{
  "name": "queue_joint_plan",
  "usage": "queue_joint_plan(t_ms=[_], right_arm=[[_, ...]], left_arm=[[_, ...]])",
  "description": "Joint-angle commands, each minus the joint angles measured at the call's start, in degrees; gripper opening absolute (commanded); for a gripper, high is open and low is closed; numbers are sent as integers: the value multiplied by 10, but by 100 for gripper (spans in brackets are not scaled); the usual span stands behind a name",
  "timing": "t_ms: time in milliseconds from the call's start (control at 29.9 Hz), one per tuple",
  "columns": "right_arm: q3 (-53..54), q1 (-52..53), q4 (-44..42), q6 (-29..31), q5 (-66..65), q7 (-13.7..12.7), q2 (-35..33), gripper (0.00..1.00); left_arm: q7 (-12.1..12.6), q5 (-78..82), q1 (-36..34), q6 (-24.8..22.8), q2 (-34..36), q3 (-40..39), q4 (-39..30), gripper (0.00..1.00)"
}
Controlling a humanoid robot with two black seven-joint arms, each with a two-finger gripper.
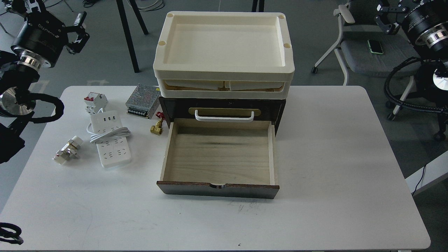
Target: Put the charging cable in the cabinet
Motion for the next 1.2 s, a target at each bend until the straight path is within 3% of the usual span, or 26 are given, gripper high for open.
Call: queue_joint_plan(t_ms=[0, 134, 268, 335, 401, 502, 636, 770, 836, 970, 1171], right_arm=[[15, -9, 0, 0, 2, 1, 11, 100], [19, -9, -1, 0, 3, 1, 25, 100], [41, -14, -1, 0, 3, 2, 25, 100], [43, -17, 0, 0, 3, 1, 26, 100], [43, -15, 4, 0, 3, 2, 26, 100], [41, -9, 4, 0, 2, 2, 26, 100], [39, -8, 2, 0, 2, 2, 20, 100], [41, -17, -1, 0, 2, 3, 11, 100], [46, -27, -1, 0, 4, 5, 0, 100], [104, -78, 6, 0, 64, 17, -16, 100], [160, -114, 50, 0, 87, 15, -38, 100]], left_arm=[[-1, 0, 2, 0, 0, 0, 1, 100], [0, -8, 1, 0, 1, -7, 16, 100], [2, -50, 1, 0, -6, -30, 155, 100], [-10, -67, -2, 0, -33, -43, 210, 100], [-62, -89, 2, 0, -61, -90, 227, 100], [-65, -102, 30, 0, -61, -162, 219, 100], [-65, -108, 76, 0, -52, -262, 106, 100], [-65, -99, 162, 0, 87, -271, -173, 100], [-65, -82, 183, 0, 152, -275, -259, 100], [-65, 10, 188, 0, 248, -276, -284, 100], [-65, 367, 188, 0, 289, -322, -280, 100]])
